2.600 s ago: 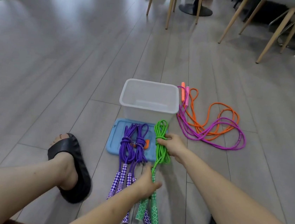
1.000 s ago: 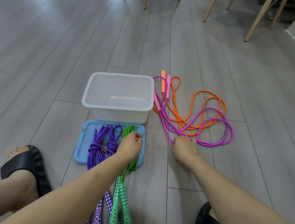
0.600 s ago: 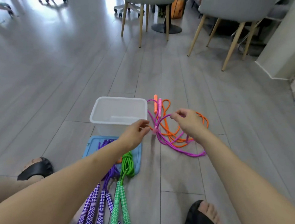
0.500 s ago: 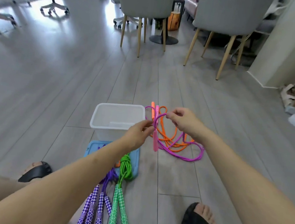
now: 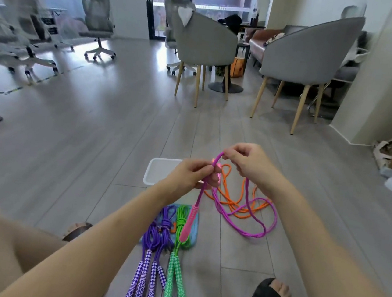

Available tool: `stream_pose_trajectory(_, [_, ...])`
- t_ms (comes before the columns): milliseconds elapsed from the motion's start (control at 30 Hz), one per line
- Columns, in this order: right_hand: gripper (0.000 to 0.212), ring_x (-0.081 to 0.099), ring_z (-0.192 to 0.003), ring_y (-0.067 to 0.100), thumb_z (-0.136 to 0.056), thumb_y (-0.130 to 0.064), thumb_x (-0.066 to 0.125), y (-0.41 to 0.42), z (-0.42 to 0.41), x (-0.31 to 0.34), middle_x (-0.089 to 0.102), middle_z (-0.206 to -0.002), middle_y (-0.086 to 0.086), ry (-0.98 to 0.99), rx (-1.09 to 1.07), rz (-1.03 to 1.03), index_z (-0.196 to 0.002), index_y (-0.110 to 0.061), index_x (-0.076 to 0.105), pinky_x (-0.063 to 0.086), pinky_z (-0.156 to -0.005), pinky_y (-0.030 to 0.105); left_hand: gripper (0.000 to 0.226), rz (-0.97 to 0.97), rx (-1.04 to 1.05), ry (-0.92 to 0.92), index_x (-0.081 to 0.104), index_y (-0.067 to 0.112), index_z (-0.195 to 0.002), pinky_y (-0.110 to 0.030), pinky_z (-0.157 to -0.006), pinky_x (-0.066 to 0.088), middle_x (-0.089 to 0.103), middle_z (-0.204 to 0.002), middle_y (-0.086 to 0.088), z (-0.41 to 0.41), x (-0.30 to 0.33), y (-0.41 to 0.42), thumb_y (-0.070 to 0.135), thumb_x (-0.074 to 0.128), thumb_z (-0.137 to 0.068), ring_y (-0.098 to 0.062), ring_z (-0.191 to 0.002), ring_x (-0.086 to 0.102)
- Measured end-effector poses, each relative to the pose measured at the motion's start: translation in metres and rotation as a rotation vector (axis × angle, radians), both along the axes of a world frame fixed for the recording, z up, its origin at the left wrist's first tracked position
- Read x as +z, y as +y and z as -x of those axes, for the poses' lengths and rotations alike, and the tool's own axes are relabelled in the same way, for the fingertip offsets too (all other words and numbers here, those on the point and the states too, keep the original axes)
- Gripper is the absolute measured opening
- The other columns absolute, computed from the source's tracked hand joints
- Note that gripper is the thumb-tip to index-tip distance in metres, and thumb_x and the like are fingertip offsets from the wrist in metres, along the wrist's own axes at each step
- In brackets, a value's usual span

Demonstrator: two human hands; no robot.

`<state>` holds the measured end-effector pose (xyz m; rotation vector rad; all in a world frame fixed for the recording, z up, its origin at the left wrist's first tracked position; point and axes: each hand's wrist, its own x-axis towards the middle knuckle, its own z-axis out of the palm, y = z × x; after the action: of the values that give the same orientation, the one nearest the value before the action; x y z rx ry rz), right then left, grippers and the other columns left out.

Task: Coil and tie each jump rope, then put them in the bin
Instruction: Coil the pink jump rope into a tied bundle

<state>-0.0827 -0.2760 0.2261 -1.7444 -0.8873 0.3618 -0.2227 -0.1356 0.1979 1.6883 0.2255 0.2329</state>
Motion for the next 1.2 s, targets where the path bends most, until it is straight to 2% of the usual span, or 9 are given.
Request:
stream_pose_trajectory(200, [0.023, 0.04, -0.051, 0.009, -0.102, -0.028, 0.063, -0.004, 0.013, -0.001, 0.047, -0.054, -0.012, 0.056, -0.002, -0.042, -0.085, -0.017, 0.073, 0.033, -0.052, 0.026, 0.024, 0.148, 0.167, -0.106, 0.067, 0.004, -0.101, -0.037, -0.086, 0.061, 0.069, -0.08, -0.003, 0.016, 0.017, 0.016, 0.014, 0.046, -0.109, -0.022, -0.085, 0.074])
stream_pose_trajectory(367, [0.02, 0.051, -0.049, -0.001, -0.102, -0.022, 0.062, -0.004, 0.007, -0.014, 0.059, -0.059, -0.011, 0.012, -0.238, -0.051, -0.085, -0.015, 0.07, 0.039, -0.05, 0.015, 0.026, 0.353, 0.336, -0.181, 0.064, 0.007, -0.103, -0.036, -0.089, 0.059, 0.066, -0.08, -0.003, 0.015, 0.025, 0.032, 0.016, 0.041, -0.111, -0.02, -0.084, 0.072])
stream_pose_trajectory(500, [0.018, 0.052, -0.047, -0.003, -0.101, -0.021, 0.062, 0.0, 0.009, -0.027, 0.069, -0.068, 0.0, 0.074, -0.371, -0.133, -0.084, -0.015, 0.066, 0.043, -0.056, 0.023, 0.026, 0.475, 0.39, -0.133, 0.067, 0.008, -0.104, -0.035, -0.084, 0.058, 0.068, -0.082, -0.003, 0.006, 0.019, 0.032, 0.02, 0.045, -0.11, -0.018, -0.084, 0.071])
stream_pose_trajectory(600, [0.012, 0.055, -0.055, 0.006, -0.098, -0.016, 0.061, 0.007, 0.02, -0.029, 0.071, -0.076, 0.004, 0.079, -0.415, -0.166, -0.09, -0.018, 0.068, 0.045, -0.06, 0.029, 0.024, 0.47, 0.404, -0.081, 0.071, 0.006, -0.104, -0.037, -0.084, 0.059, 0.064, -0.082, -0.005, -0.003, 0.009, 0.025, 0.018, 0.051, -0.108, -0.017, -0.08, 0.066])
stream_pose_trajectory(767, [0.02, 0.061, -0.063, 0.011, -0.096, -0.009, 0.061, 0.019, 0.039, -0.034, 0.07, -0.078, -0.003, 0.045, -0.338, -0.225, -0.104, -0.022, 0.073, 0.051, -0.059, 0.027, 0.024, 0.432, 0.373, -0.053, 0.071, 0.002, -0.11, -0.045, -0.092, 0.058, 0.06, -0.078, -0.005, -0.007, 0.004, 0.004, 0.016, 0.052, -0.107, -0.017, -0.076, 0.061])
stream_pose_trajectory(900, [0.006, 0.067, -0.06, 0.012, -0.09, -0.011, 0.073, 0.026, 0.049, -0.039, 0.073, -0.072, 0.0, 0.133, -0.302, -0.286, -0.093, -0.017, 0.075, 0.054, -0.06, 0.028, 0.024, 0.41, 0.317, -0.048, 0.071, -0.001, -0.115, -0.049, -0.096, 0.056, 0.062, -0.083, -0.01, -0.012, -0.003, -0.004, 0.013, 0.054, -0.106, -0.019, -0.079, 0.061])
stream_pose_trajectory(1033, [0.003, 0.067, -0.058, 0.01, -0.09, -0.009, 0.073, 0.029, 0.055, -0.041, 0.071, -0.066, 0.001, 0.158, -0.264, -0.275, -0.09, -0.01, 0.076, 0.053, -0.06, 0.025, 0.028, 0.413, 0.251, -0.076, 0.07, -0.003, -0.12, -0.035, -0.086, 0.061, 0.074, -0.098, -0.02, -0.016, -0.013, -0.004, 0.013, 0.053, -0.106, -0.019, -0.084, 0.07])
stream_pose_trajectory(1133, [0.009, 0.06, -0.053, 0.013, -0.094, -0.006, 0.068, 0.029, 0.052, -0.039, 0.067, -0.062, 0.004, 0.187, -0.194, -0.245, -0.097, -0.006, 0.076, 0.05, -0.055, 0.024, 0.028, 0.451, 0.25, -0.082, 0.069, -0.006, -0.119, -0.032, -0.079, 0.061, 0.071, -0.086, -0.016, -0.016, -0.015, -0.001, 0.012, 0.051, -0.106, -0.019, -0.076, 0.067])
stream_pose_trajectory(1200, [0.016, 0.06, -0.057, 0.016, -0.096, -0.002, 0.064, 0.028, 0.051, -0.037, 0.067, -0.065, 0.005, 0.221, -0.111, -0.213, -0.105, -0.005, 0.076, 0.052, -0.057, 0.026, 0.026, 0.489, 0.262, -0.078, 0.069, -0.003, -0.112, -0.036, -0.08, 0.061, 0.069, -0.086, -0.017, -0.017, -0.014, 0.003, 0.013, 0.05, -0.107, -0.023, -0.08, 0.066])
